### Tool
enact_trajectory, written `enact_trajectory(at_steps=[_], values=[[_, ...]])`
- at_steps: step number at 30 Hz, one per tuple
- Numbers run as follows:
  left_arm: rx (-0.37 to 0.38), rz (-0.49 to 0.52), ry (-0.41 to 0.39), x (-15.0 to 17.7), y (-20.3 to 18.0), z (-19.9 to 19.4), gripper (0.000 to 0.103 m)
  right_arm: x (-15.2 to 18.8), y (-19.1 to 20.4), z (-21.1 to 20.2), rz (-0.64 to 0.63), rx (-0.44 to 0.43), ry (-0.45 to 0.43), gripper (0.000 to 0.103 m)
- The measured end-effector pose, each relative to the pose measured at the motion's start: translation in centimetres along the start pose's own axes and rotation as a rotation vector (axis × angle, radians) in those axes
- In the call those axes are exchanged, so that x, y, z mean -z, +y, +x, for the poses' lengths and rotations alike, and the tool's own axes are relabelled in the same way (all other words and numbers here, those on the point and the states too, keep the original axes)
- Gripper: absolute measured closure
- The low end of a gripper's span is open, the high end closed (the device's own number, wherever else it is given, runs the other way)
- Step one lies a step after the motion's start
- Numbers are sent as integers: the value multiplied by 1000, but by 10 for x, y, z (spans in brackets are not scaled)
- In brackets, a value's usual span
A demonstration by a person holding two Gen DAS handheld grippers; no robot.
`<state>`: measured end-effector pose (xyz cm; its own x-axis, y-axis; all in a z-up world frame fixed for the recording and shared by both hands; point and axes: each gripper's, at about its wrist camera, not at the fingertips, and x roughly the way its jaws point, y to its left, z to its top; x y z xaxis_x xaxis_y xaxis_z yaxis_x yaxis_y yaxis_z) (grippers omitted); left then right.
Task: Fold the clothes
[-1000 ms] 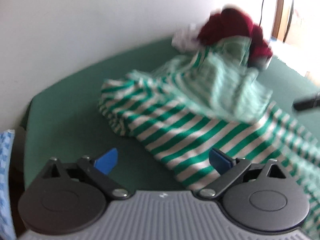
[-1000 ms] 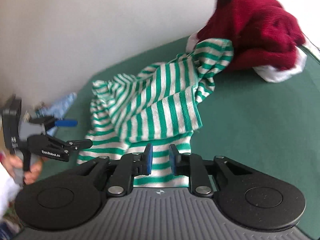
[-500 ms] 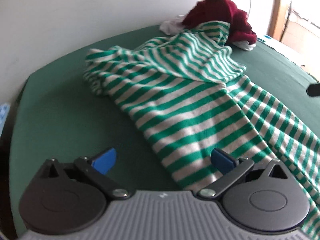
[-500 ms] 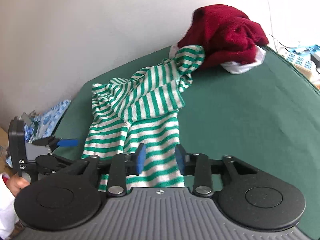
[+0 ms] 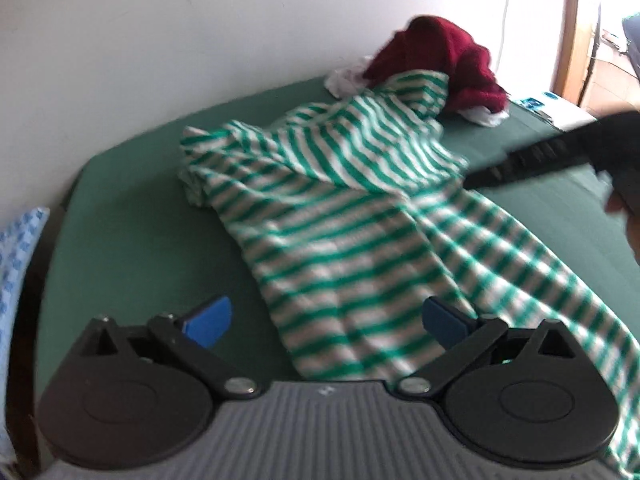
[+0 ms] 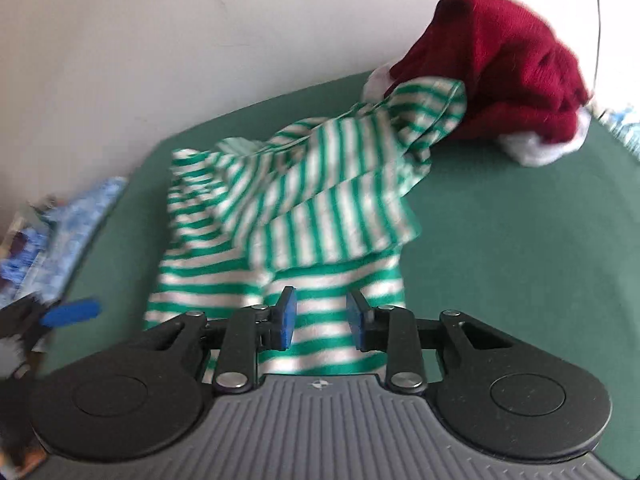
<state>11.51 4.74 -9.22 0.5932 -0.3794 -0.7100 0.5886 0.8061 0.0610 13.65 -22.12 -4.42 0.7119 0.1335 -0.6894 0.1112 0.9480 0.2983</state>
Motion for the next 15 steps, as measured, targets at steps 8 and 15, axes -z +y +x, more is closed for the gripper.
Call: enact_trajectory(at_steps=[8, 15], values=[[98, 23, 64, 27, -49, -1, 1, -6, -18, 21, 143, -38, 34, 72], [117, 76, 81, 35, -57, 1, 1, -11, -31, 48, 412, -108, 55, 72]])
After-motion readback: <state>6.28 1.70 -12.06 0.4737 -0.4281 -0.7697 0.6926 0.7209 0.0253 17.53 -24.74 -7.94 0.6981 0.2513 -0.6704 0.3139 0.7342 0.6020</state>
